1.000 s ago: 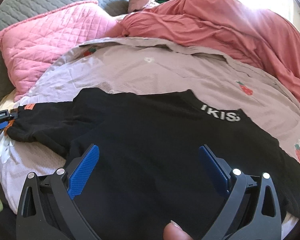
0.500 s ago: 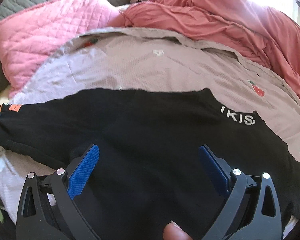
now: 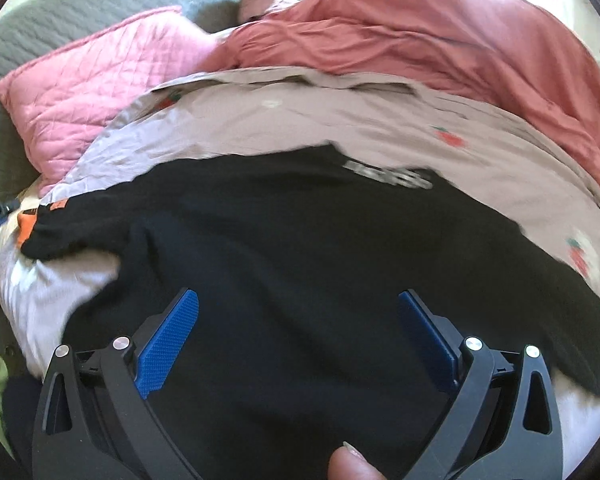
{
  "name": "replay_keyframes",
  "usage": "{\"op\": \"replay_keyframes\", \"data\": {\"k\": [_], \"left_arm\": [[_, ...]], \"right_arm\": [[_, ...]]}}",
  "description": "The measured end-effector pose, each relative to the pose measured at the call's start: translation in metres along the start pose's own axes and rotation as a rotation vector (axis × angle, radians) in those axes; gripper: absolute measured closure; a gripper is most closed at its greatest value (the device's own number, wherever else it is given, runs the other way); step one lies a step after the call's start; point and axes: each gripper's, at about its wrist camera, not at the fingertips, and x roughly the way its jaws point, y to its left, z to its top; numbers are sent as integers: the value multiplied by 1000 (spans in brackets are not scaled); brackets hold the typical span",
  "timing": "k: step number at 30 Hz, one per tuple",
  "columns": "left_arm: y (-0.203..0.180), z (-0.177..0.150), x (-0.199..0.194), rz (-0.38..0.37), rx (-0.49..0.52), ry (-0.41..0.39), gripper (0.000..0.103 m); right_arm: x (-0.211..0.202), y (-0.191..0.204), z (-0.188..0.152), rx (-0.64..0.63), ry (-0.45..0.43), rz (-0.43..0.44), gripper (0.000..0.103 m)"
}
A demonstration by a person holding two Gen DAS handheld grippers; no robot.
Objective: Fold small clothes
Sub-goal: 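Fold the held sleeve across the shirt body with the left tool, release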
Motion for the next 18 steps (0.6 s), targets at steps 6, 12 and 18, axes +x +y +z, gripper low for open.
{"op": "replay_keyframes", "data": {"k": [6,12,18], "left_arm": [[-94,-34,-43,-285,139,34,37],[-207,-97,-58,-520,391,183,28],[-236,-152,-23,-469,521,384,22]], "right_arm": [[-38,-55,-40,67,11,-85,4],[-30,-70,-76,88,107,-82,4],[-19,-88,-105,145,192,-89,4]]}}
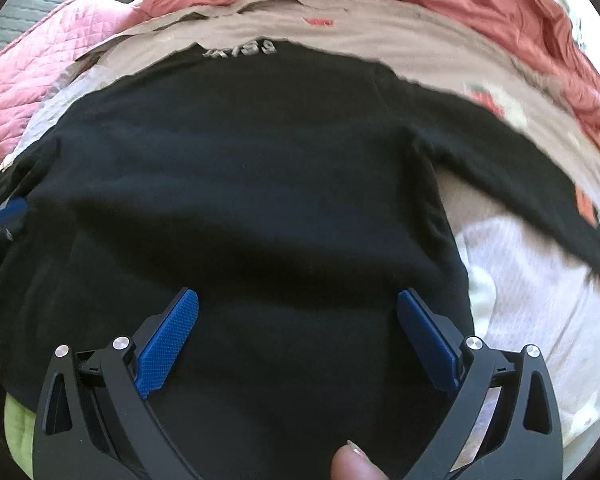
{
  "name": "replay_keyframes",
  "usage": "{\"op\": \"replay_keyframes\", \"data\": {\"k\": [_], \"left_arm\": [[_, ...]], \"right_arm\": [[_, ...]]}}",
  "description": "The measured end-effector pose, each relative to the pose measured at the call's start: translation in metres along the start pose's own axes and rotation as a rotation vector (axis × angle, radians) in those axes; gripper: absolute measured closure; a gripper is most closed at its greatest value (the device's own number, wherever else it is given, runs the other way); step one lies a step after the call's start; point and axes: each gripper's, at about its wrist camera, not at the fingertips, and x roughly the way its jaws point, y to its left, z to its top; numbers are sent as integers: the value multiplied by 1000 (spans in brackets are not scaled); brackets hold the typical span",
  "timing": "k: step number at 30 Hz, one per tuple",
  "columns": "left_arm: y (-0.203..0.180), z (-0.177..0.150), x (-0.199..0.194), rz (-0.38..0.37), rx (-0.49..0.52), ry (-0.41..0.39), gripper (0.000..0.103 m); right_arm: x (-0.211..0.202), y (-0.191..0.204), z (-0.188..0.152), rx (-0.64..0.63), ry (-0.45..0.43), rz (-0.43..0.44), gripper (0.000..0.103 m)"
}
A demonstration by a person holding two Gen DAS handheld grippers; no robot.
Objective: Fold small clothes
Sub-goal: 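Fold the held sleeve across the shirt body with the left tool, release, then grasp the folded sleeve's orange cuff with the right tool and lift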
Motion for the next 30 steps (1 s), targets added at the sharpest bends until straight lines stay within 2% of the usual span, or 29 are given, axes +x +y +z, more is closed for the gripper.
{"op": "replay_keyframes", "data": {"k": [4,7,10,12,14,17,21,30], "left_arm": [[-9,-10,3,34,32,-10,20],[-9,-8,2,29,16,-20,20],[-12,-9,-16,2,-16,-52,17],[-17,-5,-30,-7,-10,-97,10],[-26,0,-44,-3,8,-144,10],[-35,9,-57,4,12,-191,10],[-45,20,-61,20,1,-198,10],[-76,57,-54,13,33,-214,9]], "right_arm": [[-1,-4,-8,-8,-7,13,4],[-6,-5,-7,-6,-19,27,4],[-31,-15,-4,23,-99,72,4],[-46,-26,0,56,-142,71,4],[-59,-44,4,103,-180,58,4],[-74,-71,6,161,-221,23,4],[-88,-115,6,252,-271,-32,4],[-98,-234,-8,513,-323,-266,5]]}}
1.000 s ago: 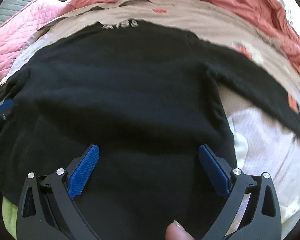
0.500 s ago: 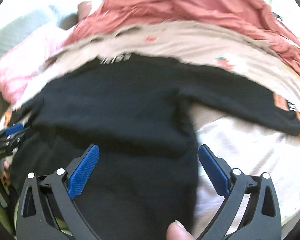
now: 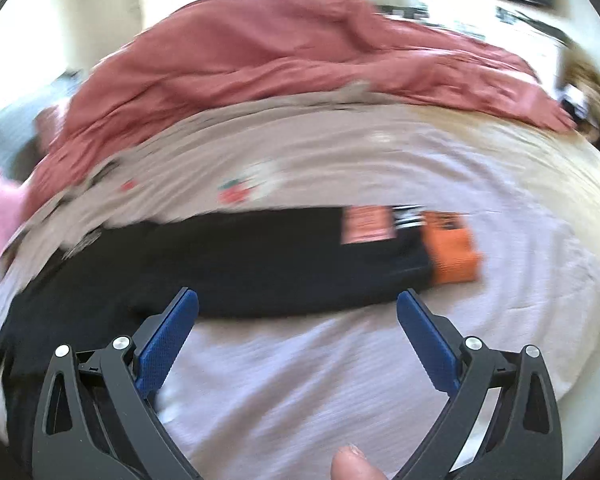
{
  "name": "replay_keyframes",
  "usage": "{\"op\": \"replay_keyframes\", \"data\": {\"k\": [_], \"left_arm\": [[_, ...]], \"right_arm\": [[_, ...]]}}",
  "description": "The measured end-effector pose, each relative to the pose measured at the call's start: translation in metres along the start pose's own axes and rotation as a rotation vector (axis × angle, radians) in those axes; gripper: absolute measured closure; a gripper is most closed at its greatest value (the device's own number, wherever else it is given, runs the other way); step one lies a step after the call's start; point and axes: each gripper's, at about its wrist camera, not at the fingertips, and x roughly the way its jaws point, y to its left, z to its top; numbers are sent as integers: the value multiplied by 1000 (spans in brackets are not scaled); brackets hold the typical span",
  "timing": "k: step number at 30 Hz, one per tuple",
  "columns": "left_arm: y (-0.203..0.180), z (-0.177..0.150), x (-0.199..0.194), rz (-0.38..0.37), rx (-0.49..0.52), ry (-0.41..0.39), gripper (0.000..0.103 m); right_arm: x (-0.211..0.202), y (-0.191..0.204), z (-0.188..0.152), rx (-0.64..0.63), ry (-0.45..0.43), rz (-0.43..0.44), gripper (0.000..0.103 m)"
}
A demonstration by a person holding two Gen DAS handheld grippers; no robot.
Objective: Fold small clothes
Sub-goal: 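Grasp the folded sleeve's orange cuff with the right tool and lift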
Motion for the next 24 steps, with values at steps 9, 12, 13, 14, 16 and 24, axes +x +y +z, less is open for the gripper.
{"op": "replay_keyframes", "data": {"k": [9,12,13,14,16,24], "left_arm": [[-23,23,47,22,37,46,9],[-25,30,63,23,37,50,9],[-25,31,67,21,33,53,9],[-26,33,72,18,30,57,9],[-25,34,86,23,23,73,9],[-11,19,131,32,-23,153,10]], "right_arm": [[43,-80,20,107,54,-99,5],[63,-80,22,73,91,-117,5],[67,-79,22,69,99,-120,7],[75,-80,23,69,113,-122,17],[88,-84,25,83,141,-135,39],[82,-77,25,83,73,-72,87]]}}
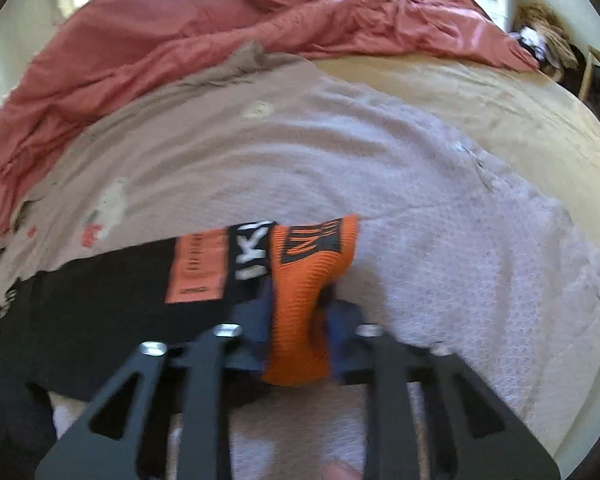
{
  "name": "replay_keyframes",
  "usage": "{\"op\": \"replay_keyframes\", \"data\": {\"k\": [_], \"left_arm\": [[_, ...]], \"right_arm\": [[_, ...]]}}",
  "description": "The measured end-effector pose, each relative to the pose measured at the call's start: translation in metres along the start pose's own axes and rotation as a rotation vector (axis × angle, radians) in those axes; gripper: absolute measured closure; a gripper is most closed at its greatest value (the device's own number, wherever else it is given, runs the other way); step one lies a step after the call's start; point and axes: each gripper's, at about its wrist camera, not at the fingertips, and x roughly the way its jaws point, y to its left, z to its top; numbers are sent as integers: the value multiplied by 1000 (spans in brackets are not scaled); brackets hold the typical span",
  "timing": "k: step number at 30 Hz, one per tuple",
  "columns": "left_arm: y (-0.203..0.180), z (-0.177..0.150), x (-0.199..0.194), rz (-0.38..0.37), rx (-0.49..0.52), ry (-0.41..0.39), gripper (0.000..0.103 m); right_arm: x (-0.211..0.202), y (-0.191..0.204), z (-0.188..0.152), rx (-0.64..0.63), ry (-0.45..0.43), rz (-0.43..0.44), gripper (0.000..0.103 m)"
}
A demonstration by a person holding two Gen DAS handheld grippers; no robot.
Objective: Fold small clothes
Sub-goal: 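Grasp the folded sleeve's orange cuff with the right tool and lift, then lay the orange cuff onto the shirt body below the collar, open right tool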
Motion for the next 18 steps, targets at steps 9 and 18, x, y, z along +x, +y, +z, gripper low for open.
{"op": "replay_keyframes", "data": {"k": [9,18], "left_arm": [[33,-10,-17,-88,-85,-71,10],[85,-9,-35,-81,-207,-137,10]], "right_arm": [[-69,91,13,-97,-153,170,88],[-102,264,3,-297,-148,475,88]]}}
